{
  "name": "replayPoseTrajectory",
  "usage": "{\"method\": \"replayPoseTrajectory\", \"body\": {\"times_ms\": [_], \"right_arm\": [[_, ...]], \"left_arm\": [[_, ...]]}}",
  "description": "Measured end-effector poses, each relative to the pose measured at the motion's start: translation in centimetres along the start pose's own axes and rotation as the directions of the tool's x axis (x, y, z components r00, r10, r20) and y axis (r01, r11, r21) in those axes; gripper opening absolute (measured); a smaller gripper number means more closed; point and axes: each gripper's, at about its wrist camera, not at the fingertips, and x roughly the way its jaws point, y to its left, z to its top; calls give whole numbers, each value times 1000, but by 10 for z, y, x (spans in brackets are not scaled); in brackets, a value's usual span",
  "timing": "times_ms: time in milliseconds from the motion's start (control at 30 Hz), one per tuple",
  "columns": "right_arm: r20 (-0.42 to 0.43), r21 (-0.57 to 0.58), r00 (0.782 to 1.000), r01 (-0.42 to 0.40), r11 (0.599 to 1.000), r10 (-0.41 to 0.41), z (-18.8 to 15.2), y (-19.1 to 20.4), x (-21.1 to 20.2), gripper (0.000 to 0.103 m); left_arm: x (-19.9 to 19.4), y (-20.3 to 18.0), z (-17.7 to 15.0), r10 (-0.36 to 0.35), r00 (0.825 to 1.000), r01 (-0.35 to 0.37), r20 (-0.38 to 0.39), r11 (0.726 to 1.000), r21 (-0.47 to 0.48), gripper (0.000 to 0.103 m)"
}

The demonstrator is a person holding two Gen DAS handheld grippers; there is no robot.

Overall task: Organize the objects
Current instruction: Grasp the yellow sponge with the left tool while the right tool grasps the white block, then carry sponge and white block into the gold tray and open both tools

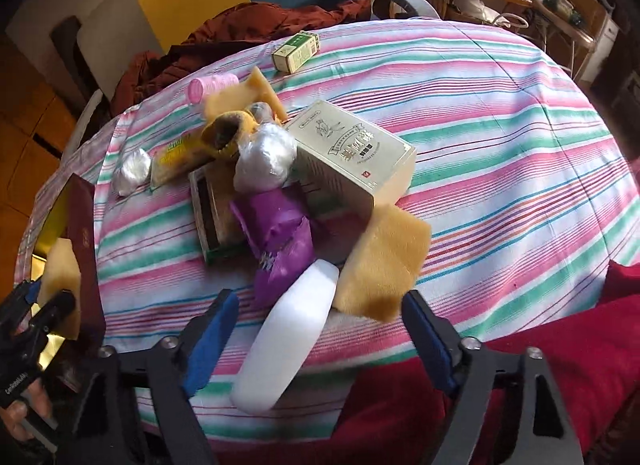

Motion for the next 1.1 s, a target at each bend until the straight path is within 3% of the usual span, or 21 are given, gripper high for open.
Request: {"method": "replayPoseTrajectory", "body": {"times_ms": [67,133,167,233,400,533,667,867,1000,1033,1067,1100], "right_arm": [[-9,-21,1000,19,1000,-19,-3,2,1,52],[-4,-46,999,41,998,-41,-7,4,-1,37],[0,-49,999,32,998,-32,-9,6,-4,23],[21,-63,999,31,998,-30,-13,9,-13,18],[108,-120,994,27,992,-14,-24,26,-48,18],[187,-213,975,-79,974,120,-25,62,-80,18],[209,-335,941,-187,923,267,-21,122,-94,18],[133,-513,912,-272,814,388,-15,244,-71,18],[126,-600,922,-223,768,366,-15,319,-47,19],[102,-614,919,-242,751,380,-17,337,-42,26],[84,-620,916,-260,740,392,-19,347,-38,46],[78,-622,915,-266,736,397,-22,356,-35,58]], "left_arm": [[-6,3,-4,2,1000,-2,8,1000,-15,57],[-14,5,-9,0,1000,0,17,1000,-23,57],[-16,6,-10,1,1000,-1,22,1000,-26,57],[-24,10,-14,6,999,-4,36,999,-38,57],[-43,28,-25,23,997,-16,70,995,-97,57],[-63,47,-36,62,993,-46,103,987,-152,57],[-85,79,-51,142,981,-111,130,969,-223,57],[-115,136,-83,325,939,-271,116,902,-337,58],[-122,166,-106,416,908,-366,50,846,-388,74],[-127,171,-112,445,894,-393,42,828,-400,78],[-130,173,-116,469,882,-414,39,813,-410,78],[-134,176,-121,494,869,-436,35,796,-419,78]]}}
